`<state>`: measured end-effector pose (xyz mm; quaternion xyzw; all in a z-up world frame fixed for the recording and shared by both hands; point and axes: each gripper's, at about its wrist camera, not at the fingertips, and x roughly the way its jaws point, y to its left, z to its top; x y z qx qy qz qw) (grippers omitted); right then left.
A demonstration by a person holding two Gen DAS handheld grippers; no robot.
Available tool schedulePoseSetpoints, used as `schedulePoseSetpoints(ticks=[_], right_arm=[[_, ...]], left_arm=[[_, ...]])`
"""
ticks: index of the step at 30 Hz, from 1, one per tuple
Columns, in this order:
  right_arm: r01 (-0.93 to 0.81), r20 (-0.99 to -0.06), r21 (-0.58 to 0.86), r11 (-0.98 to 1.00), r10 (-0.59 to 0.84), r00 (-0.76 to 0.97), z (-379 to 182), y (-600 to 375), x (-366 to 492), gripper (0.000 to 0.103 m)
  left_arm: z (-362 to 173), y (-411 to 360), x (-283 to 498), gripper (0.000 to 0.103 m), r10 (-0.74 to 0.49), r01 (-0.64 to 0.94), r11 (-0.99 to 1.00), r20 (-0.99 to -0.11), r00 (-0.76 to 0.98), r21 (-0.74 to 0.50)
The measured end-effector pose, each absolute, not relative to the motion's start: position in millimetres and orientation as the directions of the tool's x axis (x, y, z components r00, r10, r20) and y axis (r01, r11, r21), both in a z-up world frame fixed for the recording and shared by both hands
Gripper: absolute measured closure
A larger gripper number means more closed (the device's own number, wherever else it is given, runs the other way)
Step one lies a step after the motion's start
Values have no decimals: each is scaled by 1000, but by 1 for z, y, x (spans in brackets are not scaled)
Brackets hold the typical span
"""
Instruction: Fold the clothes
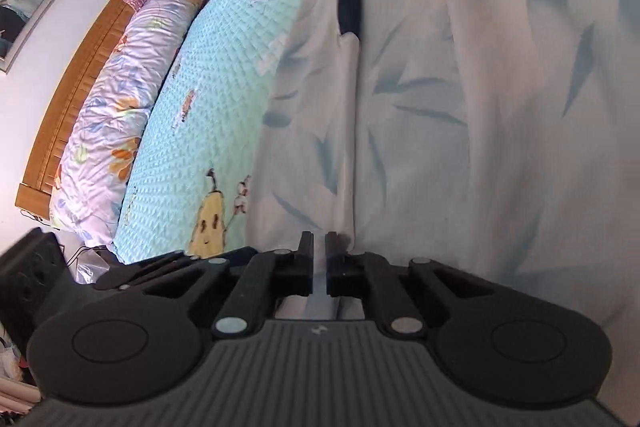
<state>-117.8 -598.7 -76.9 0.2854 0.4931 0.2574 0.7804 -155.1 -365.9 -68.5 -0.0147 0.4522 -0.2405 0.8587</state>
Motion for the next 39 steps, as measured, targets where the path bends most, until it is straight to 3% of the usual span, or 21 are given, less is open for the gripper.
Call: schedulePoseSetpoints(ticks=[2, 4, 6, 7, 11, 13, 15, 18, 24, 28, 36, 39], right_arm=[[-153, -599, 686, 712, 671, 438, -66, -605, -127, 78], [-139, -609, 692, 709, 676, 416, -75, -607, -124, 73], [-136, -639, 668, 732, 657, 400, -86, -611, -123, 85], [-128, -640, 667, 734, 653, 405, -84, -613, -127, 87], [-192, -608, 646, 739, 649, 457, -62, -613, -147, 70], [-195, -622, 648, 736, 660, 422, -66, -610, -153, 64], [-163, -660, 625, 763, 628, 412, -76, -609, -158, 69], [-151, -657, 615, 774, 609, 445, -68, -614, -169, 69], [-113, -602, 646, 755, 595, 532, -50, -644, -189, 67], [-33, -575, 694, 719, 581, 576, -54, -671, -185, 60], [21, -552, 716, 698, 547, 629, -53, -700, -145, 59], [27, -560, 700, 714, 524, 642, -50, -698, -118, 55]], left_arm=[[-66, -366, -156, 48, -423, 377, 891, -768, 482, -254], [-64, -371, -159, 47, -414, 385, 892, -771, 484, -238], [-60, -376, -161, 47, -391, 401, 895, -780, 489, -198], [-59, -376, -162, 47, -379, 400, 898, -784, 492, -183], [-47, -379, -171, 45, -406, 407, 890, -760, 507, -204], [-51, -384, -174, 38, -416, 431, 879, -767, 488, -203], [-63, -390, -174, 37, -404, 440, 876, -797, 449, -196], [-65, -396, -184, 37, -369, 426, 891, -797, 478, -157], [-48, -397, -183, 37, -425, 406, 883, -770, 476, -236], [-35, -404, -174, 37, -416, 408, 888, -752, 512, -213], [-32, -420, -122, 37, -375, 371, 910, -744, 553, -184], [-35, -425, -99, 37, -360, 343, 921, -741, 567, -185]])
